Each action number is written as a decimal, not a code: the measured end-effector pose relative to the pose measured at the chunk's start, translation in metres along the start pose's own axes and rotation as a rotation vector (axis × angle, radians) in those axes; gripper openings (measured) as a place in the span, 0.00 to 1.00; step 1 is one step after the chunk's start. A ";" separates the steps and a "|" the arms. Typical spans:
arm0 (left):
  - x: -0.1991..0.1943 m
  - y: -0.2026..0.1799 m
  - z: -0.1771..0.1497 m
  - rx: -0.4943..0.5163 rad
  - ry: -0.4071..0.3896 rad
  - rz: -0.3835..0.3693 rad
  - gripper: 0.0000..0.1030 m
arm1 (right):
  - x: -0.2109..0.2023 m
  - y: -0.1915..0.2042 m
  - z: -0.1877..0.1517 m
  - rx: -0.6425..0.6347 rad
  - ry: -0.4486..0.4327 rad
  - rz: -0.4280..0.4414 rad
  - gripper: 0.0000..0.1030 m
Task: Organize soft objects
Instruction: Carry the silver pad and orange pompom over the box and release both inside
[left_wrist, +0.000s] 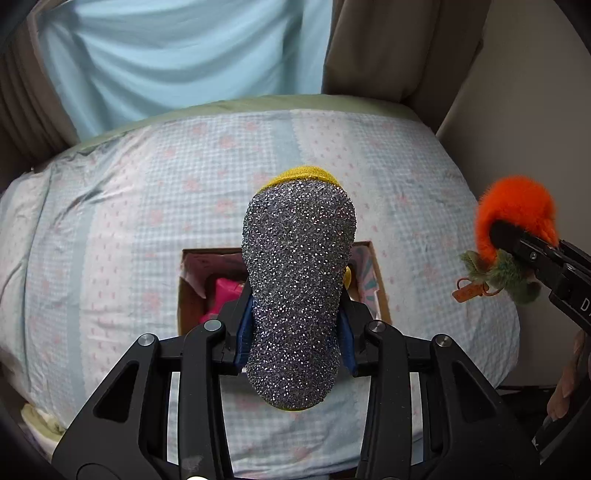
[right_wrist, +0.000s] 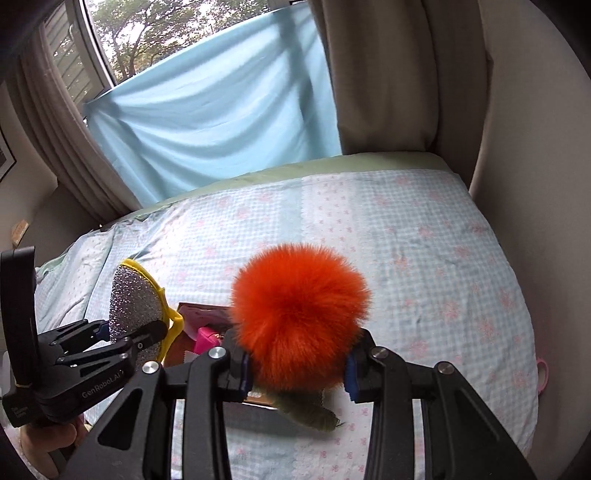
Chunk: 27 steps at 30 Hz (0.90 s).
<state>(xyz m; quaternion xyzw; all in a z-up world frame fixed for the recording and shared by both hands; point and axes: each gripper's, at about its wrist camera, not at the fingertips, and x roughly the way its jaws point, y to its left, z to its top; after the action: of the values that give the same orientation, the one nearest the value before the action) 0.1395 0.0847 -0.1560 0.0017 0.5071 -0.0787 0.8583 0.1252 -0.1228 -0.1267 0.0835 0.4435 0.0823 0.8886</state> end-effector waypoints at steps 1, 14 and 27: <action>0.002 0.009 -0.003 -0.002 0.007 0.002 0.33 | 0.004 0.011 -0.002 -0.008 0.008 0.010 0.33; 0.077 0.069 -0.029 0.065 0.181 -0.035 0.33 | 0.093 0.070 -0.028 0.003 0.212 0.047 0.33; 0.174 0.057 -0.022 0.174 0.374 -0.119 0.33 | 0.199 0.062 -0.031 0.067 0.446 -0.010 0.33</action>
<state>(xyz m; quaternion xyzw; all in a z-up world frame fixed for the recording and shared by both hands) 0.2106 0.1198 -0.3229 0.0606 0.6482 -0.1709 0.7396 0.2142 -0.0157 -0.2856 0.0904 0.6319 0.0797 0.7656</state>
